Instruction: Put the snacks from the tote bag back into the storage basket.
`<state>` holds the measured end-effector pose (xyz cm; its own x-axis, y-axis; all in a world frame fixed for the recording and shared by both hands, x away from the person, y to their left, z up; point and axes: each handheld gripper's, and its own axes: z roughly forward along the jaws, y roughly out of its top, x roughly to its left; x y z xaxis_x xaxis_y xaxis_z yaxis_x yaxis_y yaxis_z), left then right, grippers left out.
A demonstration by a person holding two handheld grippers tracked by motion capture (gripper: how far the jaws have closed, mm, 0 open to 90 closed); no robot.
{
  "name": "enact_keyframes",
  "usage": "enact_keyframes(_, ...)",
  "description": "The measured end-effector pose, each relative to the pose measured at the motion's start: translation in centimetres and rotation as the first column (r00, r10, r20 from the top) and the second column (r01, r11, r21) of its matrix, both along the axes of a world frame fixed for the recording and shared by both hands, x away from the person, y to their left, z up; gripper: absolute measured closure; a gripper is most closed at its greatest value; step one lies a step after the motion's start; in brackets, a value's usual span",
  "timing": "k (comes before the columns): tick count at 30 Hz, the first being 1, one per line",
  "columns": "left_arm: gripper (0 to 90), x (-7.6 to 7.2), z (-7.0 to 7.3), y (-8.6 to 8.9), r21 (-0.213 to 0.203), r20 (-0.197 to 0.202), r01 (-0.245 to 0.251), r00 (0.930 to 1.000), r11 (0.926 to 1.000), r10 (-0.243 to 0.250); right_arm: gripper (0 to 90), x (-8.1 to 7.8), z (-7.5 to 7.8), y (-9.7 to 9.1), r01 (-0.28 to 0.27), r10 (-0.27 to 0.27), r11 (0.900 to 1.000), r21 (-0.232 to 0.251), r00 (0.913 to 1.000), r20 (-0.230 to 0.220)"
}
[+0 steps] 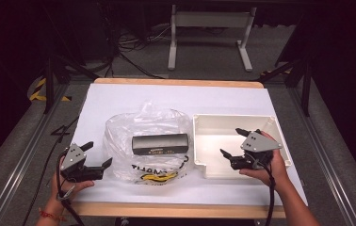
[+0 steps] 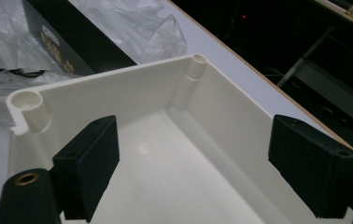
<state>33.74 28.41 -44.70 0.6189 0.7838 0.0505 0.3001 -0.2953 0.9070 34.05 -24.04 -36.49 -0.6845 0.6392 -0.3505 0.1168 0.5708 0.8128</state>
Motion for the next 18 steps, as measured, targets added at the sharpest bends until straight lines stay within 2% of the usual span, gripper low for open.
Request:
enact_keyframes(7, 8.1, 0.0, 0.0, 0.0, -0.007, -0.002, 0.003, 1.0000, 1.0000, -0.003, 17.6, 0.9, 0.1, 1.8, -0.065, 0.063, 0.9973, -0.035, 0.9973, -0.037)
enact_keyframes(10, 8.1, 0.0, 0.0, 0.0, -0.009, -0.004, 0.004, 1.0000, 0.9999, -0.004, 17.6, 1.2, 0.3, 2.5, -0.085, 0.083, 0.9956, -0.040, 0.9954, -0.048)
enact_keyframes(15, 8.1, -0.1, 0.1, 0.0, -0.005, 0.000, 0.009, 1.0000, 0.9999, -0.009, 17.7, 1.8, 0.6, 3.6, -0.121, 0.116, 0.9915, -0.048, 0.9891, -0.091)
enact_keyframes(18, 8.1, -0.3, 0.1, 0.0, -0.008, 0.003, 0.008, 1.0000, 0.9999, -0.008, 17.8, 2.2, 0.8, 4.0, -0.136, 0.131, 0.9896, -0.047, 0.9866, -0.097)
